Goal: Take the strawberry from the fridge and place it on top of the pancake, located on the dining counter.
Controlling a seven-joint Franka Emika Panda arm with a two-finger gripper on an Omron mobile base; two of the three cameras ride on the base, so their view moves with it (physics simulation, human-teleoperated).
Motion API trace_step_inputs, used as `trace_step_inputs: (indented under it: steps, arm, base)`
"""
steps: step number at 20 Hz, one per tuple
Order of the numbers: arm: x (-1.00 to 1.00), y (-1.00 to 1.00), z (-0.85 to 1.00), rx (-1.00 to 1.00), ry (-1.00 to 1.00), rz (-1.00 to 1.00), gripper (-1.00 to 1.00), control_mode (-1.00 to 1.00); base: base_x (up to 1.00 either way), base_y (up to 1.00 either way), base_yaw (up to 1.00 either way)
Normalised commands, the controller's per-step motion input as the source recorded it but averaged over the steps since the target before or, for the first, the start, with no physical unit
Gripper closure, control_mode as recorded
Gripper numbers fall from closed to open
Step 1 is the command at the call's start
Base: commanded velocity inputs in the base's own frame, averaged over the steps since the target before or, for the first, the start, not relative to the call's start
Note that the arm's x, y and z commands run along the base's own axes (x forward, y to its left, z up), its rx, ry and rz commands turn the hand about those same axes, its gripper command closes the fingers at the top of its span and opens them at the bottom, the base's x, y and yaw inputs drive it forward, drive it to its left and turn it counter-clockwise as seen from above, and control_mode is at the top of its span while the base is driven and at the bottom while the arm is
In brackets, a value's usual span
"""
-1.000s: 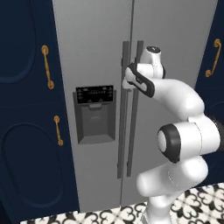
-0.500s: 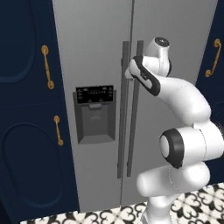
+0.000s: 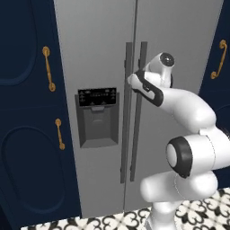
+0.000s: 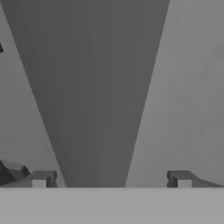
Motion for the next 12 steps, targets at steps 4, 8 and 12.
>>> trace_step_inputs:
  steps: [4, 8, 12]
  arm:
    - [0.46, 0.00, -0.26, -0.01, -0.21, 0.00, -1.00, -1.00]
    - [0.37, 0.00, -0.06, 0.00, -0.09, 0.00, 1.00, -1.00]
    - [0.01, -0.05, 0.00, 0.00, 0.04, 0.00, 1.00, -1.00]
  base:
    - [0.00, 0.00, 0.00]
    - [0.00, 0.00, 0.00]
    - [0.00, 0.00, 0.00]
